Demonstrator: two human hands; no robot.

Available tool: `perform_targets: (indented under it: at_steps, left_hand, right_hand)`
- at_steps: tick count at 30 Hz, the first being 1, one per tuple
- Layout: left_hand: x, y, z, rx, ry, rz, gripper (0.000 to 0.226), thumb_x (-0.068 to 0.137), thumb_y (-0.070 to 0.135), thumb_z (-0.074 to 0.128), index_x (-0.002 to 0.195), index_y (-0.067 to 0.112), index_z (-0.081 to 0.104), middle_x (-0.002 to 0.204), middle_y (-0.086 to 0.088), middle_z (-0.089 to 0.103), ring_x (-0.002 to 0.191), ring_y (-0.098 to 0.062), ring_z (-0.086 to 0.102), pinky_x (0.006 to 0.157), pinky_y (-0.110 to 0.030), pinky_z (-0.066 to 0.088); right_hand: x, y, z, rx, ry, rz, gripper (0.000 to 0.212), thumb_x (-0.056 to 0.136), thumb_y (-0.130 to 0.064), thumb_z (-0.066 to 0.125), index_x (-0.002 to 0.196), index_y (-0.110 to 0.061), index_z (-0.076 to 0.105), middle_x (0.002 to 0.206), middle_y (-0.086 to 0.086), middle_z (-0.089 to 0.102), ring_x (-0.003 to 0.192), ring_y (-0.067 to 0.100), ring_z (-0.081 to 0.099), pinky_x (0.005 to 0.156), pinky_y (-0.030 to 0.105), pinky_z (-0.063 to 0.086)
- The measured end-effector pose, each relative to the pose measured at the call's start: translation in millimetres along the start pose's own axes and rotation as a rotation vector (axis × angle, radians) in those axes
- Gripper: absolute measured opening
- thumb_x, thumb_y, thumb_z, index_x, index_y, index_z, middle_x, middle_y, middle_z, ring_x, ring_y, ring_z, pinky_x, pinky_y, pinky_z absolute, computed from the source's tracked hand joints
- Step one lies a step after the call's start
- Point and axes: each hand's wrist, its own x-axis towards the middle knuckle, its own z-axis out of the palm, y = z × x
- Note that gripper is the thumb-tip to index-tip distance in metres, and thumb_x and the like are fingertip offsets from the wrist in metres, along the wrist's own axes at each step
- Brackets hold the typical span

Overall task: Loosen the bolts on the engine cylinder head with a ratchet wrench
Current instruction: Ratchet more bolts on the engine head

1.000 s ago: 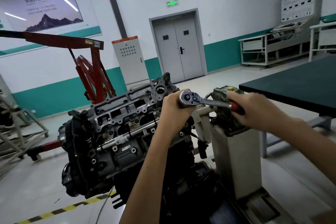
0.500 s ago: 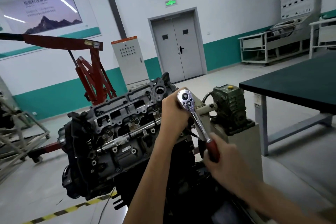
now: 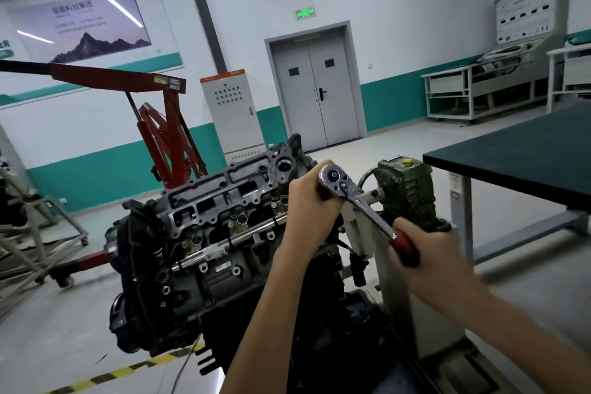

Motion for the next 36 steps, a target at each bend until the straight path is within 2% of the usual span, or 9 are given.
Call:
perform_targets:
  at_steps: [5,8,12,16,20,24,29,33,36]
  left_hand:
    - [-1.1,-7.8,3.4,0.006,0.047,0.035,0.026,0.079,-0.008,0.058,0.064,0.010,0.048,0.054,0.010,0.043,0.052,-0.004,0.033,0.051,-0.019,0.030]
    - [0.6,-7.3,-1.4,-0.019,0.014,0.018,0.033,0.079,-0.011,0.057,0.060,0.012,0.044,0.052,0.013,0.038,0.051,-0.002,0.032,0.050,-0.018,0.029]
    - [3.0,-4.2,1.0,-0.008,0.010,-0.057,0.040,0.074,-0.014,0.056,0.054,0.016,0.039,0.051,0.007,0.038,0.051,-0.005,0.030,0.049,-0.021,0.028]
    - [4.4,0.5,-2.2,-0.009,-0.055,-0.094,0.022,0.075,-0.011,0.059,0.058,-0.006,0.046,0.054,-0.016,0.045,0.054,-0.009,0.032,0.050,-0.024,0.028]
    - [7.3,4.4,-9.2,0.006,-0.130,-0.093,0.021,0.079,-0.003,0.067,0.062,-0.003,0.053,0.057,-0.011,0.048,0.054,-0.010,0.035,0.050,-0.021,0.030]
    - [2.8,-1.3,-7.1,-0.003,-0.078,-0.029,0.019,0.077,-0.005,0.065,0.063,0.000,0.052,0.057,-0.011,0.051,0.054,-0.009,0.037,0.052,-0.023,0.032]
    - [-6.4,-6.4,13.1,-0.039,0.179,0.068,0.025,0.078,-0.005,0.063,0.067,0.011,0.047,0.057,0.011,0.045,0.053,-0.005,0.037,0.050,-0.019,0.031]
    - [-6.0,-4.1,17.6,-0.137,0.157,0.046,0.042,0.083,-0.002,0.063,0.063,0.025,0.037,0.054,0.015,0.037,0.052,0.000,0.031,0.051,-0.012,0.026]
    - [-2.7,-5.8,10.5,-0.116,0.092,0.024,0.045,0.081,-0.006,0.061,0.059,0.025,0.037,0.051,0.013,0.035,0.049,-0.001,0.031,0.049,-0.013,0.026]
  right_hand:
    - [-36.9,-68.0,65.3,0.458,0.088,0.163,0.027,0.074,-0.003,0.063,0.070,-0.025,0.046,0.051,-0.004,0.049,0.049,0.004,0.049,0.043,0.005,0.033]
    - [-36.6,-75.4,71.8,0.528,0.088,0.171,0.025,0.075,-0.001,0.060,0.069,-0.021,0.046,0.053,-0.006,0.048,0.042,0.005,0.043,0.041,0.006,0.031]
    - [-23.5,-28.7,37.0,0.261,-0.025,0.051,0.018,0.074,-0.003,0.064,0.087,-0.012,0.057,0.057,0.004,0.056,0.050,0.014,0.052,0.045,0.016,0.040]
    - [25.8,16.0,-29.5,-0.193,-0.105,-0.207,0.025,0.073,-0.007,0.070,0.094,-0.013,0.057,0.059,-0.016,0.047,0.047,0.000,0.047,0.048,0.013,0.034]
    - [61.6,20.5,-54.5,-0.401,-0.048,-0.307,0.030,0.064,-0.002,0.073,0.086,-0.011,0.055,0.060,0.002,0.056,0.047,0.021,0.052,0.048,0.022,0.035]
    - [32.3,22.5,-26.9,-0.204,-0.067,-0.209,0.027,0.073,-0.006,0.070,0.094,-0.014,0.055,0.060,-0.018,0.045,0.048,-0.004,0.046,0.047,0.010,0.037]
    - [-19.6,-25.3,30.1,0.182,0.053,0.038,0.021,0.073,-0.005,0.066,0.083,-0.020,0.054,0.052,-0.011,0.049,0.048,0.003,0.052,0.047,0.002,0.034]
    - [-38.2,-68.3,68.8,0.513,0.106,0.169,0.028,0.072,0.000,0.063,0.071,-0.023,0.049,0.052,-0.004,0.050,0.050,0.000,0.052,0.044,0.003,0.033]
    - [-34.6,-61.9,63.9,0.474,0.087,0.142,0.029,0.072,0.002,0.062,0.070,-0.024,0.048,0.050,-0.003,0.047,0.044,0.004,0.047,0.043,0.007,0.034]
